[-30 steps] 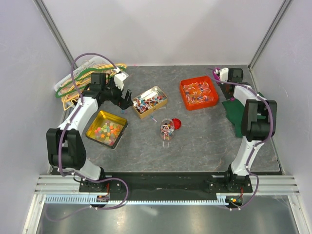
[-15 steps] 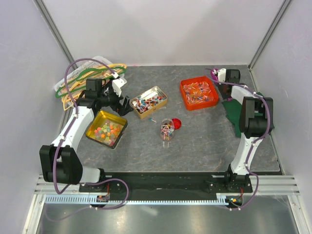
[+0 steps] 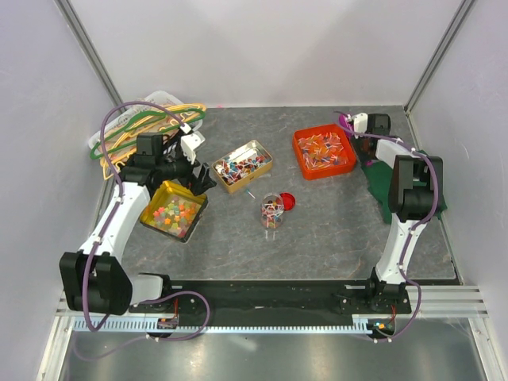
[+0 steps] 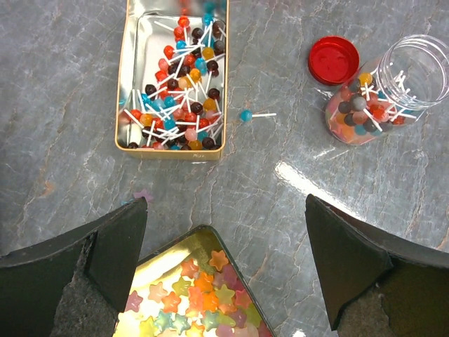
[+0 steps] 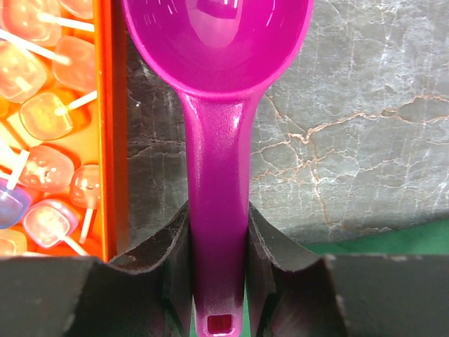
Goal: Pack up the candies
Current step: Place the spatula at the center of the board.
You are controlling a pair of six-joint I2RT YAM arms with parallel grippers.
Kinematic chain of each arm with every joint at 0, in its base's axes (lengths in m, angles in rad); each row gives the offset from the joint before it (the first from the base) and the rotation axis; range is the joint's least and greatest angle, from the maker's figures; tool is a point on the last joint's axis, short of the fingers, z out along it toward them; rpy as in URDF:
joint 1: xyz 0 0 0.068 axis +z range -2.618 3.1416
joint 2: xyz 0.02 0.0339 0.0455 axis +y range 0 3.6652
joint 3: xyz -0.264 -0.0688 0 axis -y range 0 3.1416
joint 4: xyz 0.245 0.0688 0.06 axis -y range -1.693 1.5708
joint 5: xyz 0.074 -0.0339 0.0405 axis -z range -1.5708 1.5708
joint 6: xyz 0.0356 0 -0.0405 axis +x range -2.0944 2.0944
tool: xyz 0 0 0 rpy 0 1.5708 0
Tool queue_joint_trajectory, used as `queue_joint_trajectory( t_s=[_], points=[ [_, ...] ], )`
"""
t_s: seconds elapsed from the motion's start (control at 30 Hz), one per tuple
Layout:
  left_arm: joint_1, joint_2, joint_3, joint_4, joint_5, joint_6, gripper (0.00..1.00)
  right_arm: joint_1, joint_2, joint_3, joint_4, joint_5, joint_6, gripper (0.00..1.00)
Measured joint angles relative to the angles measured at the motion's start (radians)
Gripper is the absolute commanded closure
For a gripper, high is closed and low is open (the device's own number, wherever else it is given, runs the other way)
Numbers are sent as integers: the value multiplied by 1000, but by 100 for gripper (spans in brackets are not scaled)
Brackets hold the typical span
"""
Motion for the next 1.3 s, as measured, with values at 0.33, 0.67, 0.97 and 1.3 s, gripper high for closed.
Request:
queue_joint_trajectory(
  t_s=[0.33,0.67,0.97,1.3],
  points=[
    [0,-35,-4,-3,1,0,0,-2,0,0,-4,-39,9,47],
    [0,-69,-13,-16,2,0,0,-16,-85,5,-12,-12,74,42],
    [0,-98,-24,-42,52,27,0,3,-476,63,-98,-119,79,48],
    [0,-240,-202,-15,57,45,0,286,-513,-87,-297,-413,8,55]
  ],
)
